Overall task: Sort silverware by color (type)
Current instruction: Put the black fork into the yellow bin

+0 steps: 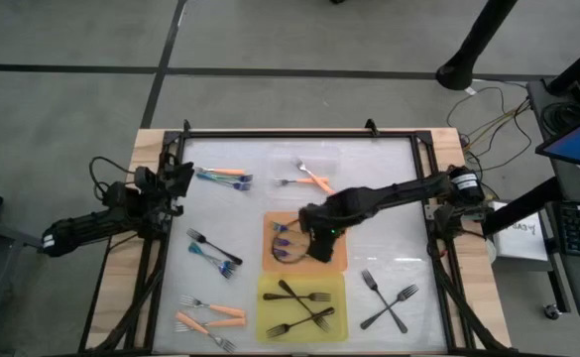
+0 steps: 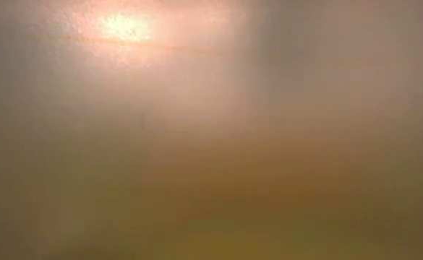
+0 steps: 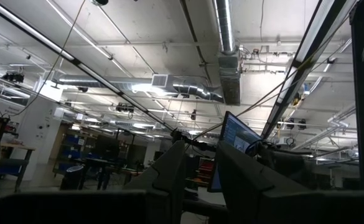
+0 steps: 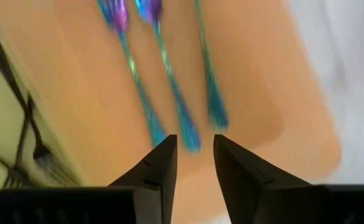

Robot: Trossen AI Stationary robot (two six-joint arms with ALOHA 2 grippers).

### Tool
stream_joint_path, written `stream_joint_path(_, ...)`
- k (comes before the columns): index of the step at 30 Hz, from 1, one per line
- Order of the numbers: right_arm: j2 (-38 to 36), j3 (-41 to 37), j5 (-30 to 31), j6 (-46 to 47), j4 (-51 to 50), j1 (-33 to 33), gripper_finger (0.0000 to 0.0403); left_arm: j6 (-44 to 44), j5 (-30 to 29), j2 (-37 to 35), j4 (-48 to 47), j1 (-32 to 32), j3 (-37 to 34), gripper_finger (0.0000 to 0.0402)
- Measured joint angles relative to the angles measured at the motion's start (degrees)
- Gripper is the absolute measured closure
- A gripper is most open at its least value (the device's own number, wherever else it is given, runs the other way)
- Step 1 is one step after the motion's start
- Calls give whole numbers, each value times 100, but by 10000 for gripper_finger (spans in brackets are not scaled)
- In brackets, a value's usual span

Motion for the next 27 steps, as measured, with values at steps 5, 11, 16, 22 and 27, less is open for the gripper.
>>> stream_joint_path(5, -122, 0, -15, 897, -351, 621, 322, 0, 0, 0, 0, -2, -2, 327)
stream_joint_path(11, -177, -50, 65, 1987, -875, 1615, 329, 0, 0, 0, -2, 0, 0, 327)
stream_joint_path(16, -175, -447, 449, 3036, -945, 2387, 324, 0, 0, 0, -4, -2, 0, 327)
stream_joint_path(22, -171, -1115, 216, 3782, -356, 2841, 312, 0, 0, 0, -4, 0, 0, 327)
stream_joint_path(27, -168, -1393, -689, 3663, -361, 2988, 303, 0, 0, 0, -6, 0, 0, 327)
